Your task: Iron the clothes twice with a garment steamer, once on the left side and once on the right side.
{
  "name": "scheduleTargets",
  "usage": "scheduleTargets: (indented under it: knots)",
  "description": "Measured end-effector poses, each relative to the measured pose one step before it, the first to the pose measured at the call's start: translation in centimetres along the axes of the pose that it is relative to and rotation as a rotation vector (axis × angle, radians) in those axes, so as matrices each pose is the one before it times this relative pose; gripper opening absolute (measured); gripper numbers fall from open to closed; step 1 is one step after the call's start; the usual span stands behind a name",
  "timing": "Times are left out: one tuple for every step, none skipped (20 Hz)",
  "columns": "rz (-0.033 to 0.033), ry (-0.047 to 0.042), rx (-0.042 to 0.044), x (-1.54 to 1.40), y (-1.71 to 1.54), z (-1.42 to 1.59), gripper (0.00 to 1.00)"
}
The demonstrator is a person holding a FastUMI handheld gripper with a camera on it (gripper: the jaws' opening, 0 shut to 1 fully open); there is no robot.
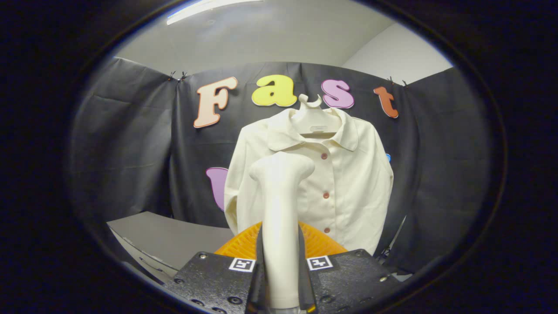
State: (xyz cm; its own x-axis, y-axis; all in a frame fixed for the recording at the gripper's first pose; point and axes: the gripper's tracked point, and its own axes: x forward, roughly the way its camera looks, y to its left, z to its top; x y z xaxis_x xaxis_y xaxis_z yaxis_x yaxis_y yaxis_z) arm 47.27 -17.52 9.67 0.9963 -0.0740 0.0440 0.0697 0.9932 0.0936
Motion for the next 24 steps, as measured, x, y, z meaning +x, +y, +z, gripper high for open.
scheduleTargets:
  knots:
    - [0.00027, 0.00092, 0.01898, 0.739, -0.229, -0.107, 0.29]
    - [0.00011, -0.00457, 0.00918, 0.833, -0.117, -0.231, 0.29]
    - [-0.00045, 0.0031, 0.00138, 0.786, -0.205, -0.373, 0.29]
    - [-0.0001, 0.00425, 0.00082, 0.639, -0.12, -0.495, 0.29]
    - [0.0037, 0.00621, 0.00119, 0.485, 0.057, -0.471, 0.29]
    - [0.00274, -0.02393, 0.00408, 0.314, 0.019, 0.121, 0.29]
    - [0.00467, 0.006, 0.00123, 0.063, -0.165, -0.411, 0.29]
    - [0.00432, 0.00162, 0.00182, -0.132, -0.065, -0.297, 0.29]
    - [0.0057, -0.00354, -0.00024, 0.016, 0.021, -0.281, 0.29]
    - [0.00281, -0.00542, -0.00447, 0.042, -0.017, -0.062, 0.29]
    - [0.00004, 0.00352, -0.00681, 0.101, -0.27, -0.314, 0.29]
    - [0.00047, 0.00762, -0.00712, -0.027, -0.148, -0.486, 0.29]
    - [0.00229, 0.01374, -0.0044, -0.307, -0.138, -0.654, 0.29]
    - [0.00182, 0.01349, 0.00132, -0.376, -0.135, -0.747, 0.29]
    - [0.00061, 0.01215, 0.00214, -0.347, -0.169, -0.748, 0.29]
    - [0.00049, 0.01107, -0.0002, -0.258, -0.061, -0.769, 0.29]
    - [-0.00106, 0.01578, -0.0067, -0.29, -0.131, -0.933, 0.29]
    - [-0.00087, 0.01902, -0.00426, -0.287, -0.066, -0.97, 0.29]
    - [0.00264, 0.01802, 0.00318, -0.335, 0.084, -1.036, 0.29]
    - [0.0019, 0.0173, 0.00342, -0.36, 0.061, -1.106, 0.29]
    - [0.00058, 0.01986, -0.00046, -0.143, 0.048, -1.219, 0.29]
    - [0.0004, 0.01998, 0.00089, -0.263, -0.025, -1.272, 0.29]
    - [0.00217, 0.01997, 0.00206, -0.346, 0.136, -1.219, 0.29]
    - [0.0003, 0.02, 0.00203, -0.177, 0.013, -1.186, 0.29]
